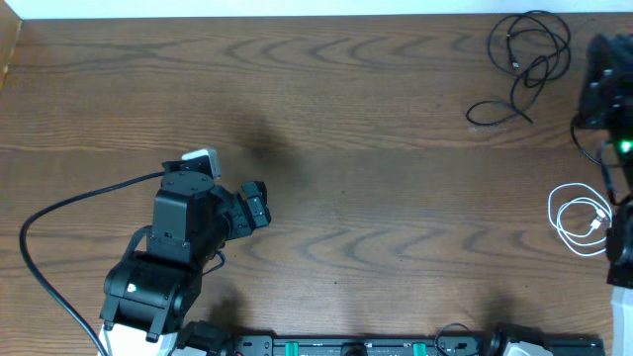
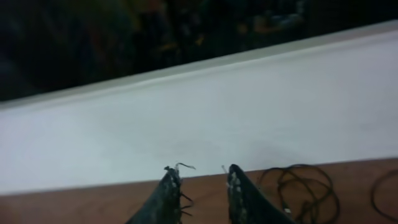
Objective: Untangle cables
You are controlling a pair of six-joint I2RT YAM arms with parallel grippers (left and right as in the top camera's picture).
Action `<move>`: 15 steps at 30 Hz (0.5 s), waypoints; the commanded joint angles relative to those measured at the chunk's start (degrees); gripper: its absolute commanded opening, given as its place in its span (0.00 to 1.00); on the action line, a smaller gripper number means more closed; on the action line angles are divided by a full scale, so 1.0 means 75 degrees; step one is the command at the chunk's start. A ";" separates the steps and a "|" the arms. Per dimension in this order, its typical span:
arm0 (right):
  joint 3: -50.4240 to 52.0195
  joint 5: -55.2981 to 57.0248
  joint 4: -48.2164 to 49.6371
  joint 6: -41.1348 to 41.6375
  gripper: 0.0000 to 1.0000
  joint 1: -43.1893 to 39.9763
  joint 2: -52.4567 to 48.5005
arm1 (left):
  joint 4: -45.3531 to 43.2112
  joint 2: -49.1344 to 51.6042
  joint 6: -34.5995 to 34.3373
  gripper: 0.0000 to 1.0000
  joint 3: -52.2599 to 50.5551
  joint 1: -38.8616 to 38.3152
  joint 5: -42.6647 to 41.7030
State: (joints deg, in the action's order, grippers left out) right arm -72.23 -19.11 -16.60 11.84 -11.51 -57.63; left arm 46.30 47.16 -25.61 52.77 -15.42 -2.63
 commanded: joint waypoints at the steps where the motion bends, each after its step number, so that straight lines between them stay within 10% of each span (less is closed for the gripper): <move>1: 0.0061 -0.0076 -0.0114 -0.0361 0.27 0.0455 0.0181 | 0.0020 -0.0009 0.0067 0.98 0.0038 0.0032 0.0096; 10: 0.0119 -0.0085 -0.1390 -0.0417 0.70 0.0705 0.0568 | 0.0020 -0.0009 0.0067 0.98 0.0038 0.0032 0.0096; 12: 0.0152 -0.0230 -0.1393 -0.0411 0.99 0.0705 0.0868 | 0.0020 -0.0009 0.0067 0.98 0.0038 0.0032 0.0096; 15: 0.0154 -0.0332 -0.1390 -0.0411 0.99 0.0705 0.1282 | 0.0020 -0.0009 0.0067 0.98 0.0038 0.0032 0.0096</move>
State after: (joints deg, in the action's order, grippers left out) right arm -71.02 -20.16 -27.27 9.30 -6.55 -51.81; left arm 46.30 47.13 -25.61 52.77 -15.42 -2.63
